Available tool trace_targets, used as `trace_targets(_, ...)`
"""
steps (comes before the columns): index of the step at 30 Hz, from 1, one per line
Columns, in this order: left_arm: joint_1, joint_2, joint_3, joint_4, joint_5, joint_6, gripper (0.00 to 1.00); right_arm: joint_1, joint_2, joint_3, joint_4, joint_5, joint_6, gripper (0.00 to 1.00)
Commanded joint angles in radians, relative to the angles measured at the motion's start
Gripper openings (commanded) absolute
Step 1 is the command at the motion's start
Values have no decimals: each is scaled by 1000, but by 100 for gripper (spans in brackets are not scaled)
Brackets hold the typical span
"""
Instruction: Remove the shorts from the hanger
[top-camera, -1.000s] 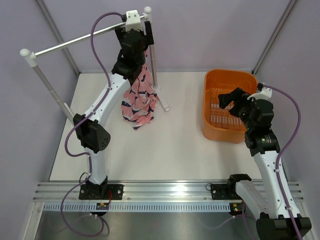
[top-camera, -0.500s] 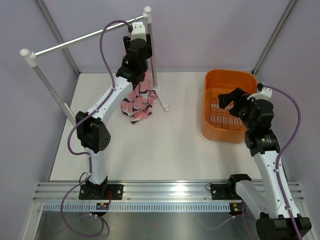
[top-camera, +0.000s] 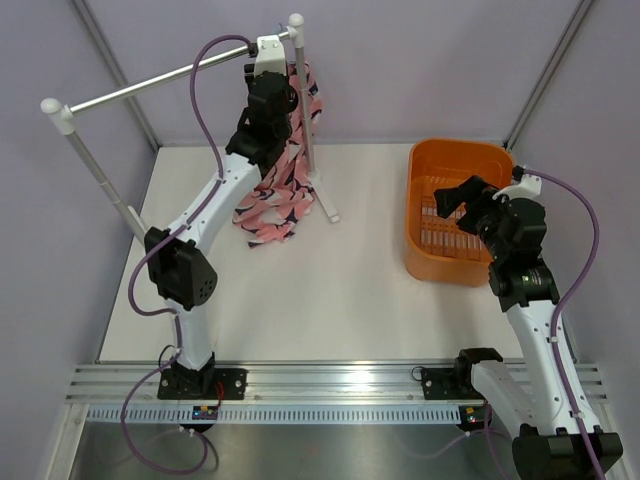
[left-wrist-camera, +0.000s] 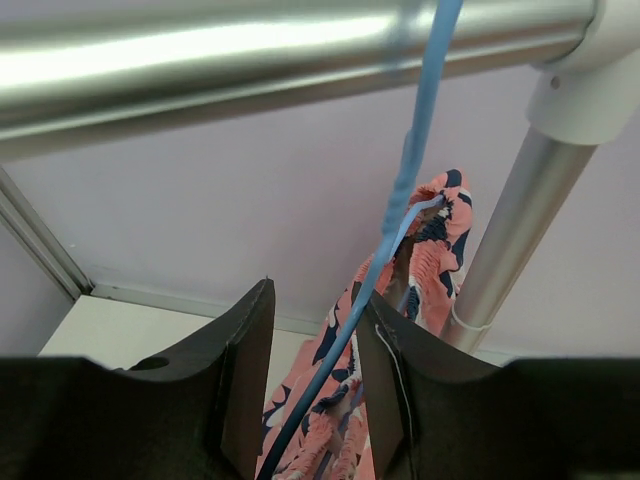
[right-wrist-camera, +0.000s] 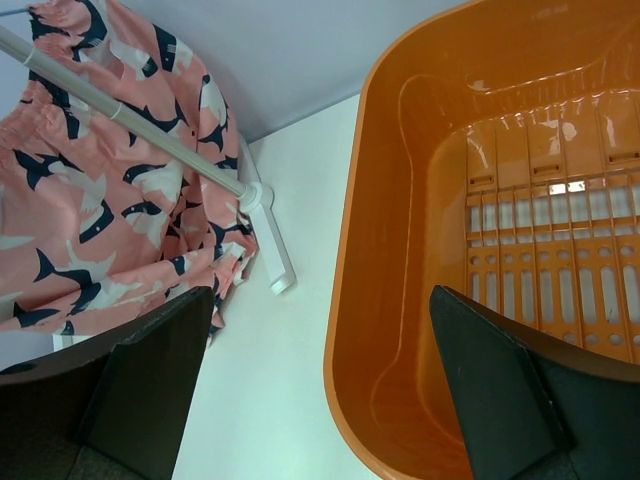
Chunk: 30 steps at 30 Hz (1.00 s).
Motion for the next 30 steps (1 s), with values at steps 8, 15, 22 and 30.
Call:
trace_targets(8,12,-141,74,25,7,21,0,-4,10,-9,58,-38,6,100)
trace_targets(15,13,-227,-34,-84,27,-34,0,-4,19,0,53,-64,-3,99)
trace_targets(22,15,-396,-283,-147,74,-136,0,-4,56,22,36,-107,-11,99)
trace_targets(30,13,-574,-463,-251,188,-200,0,4,119,78,2,-231,-34,97)
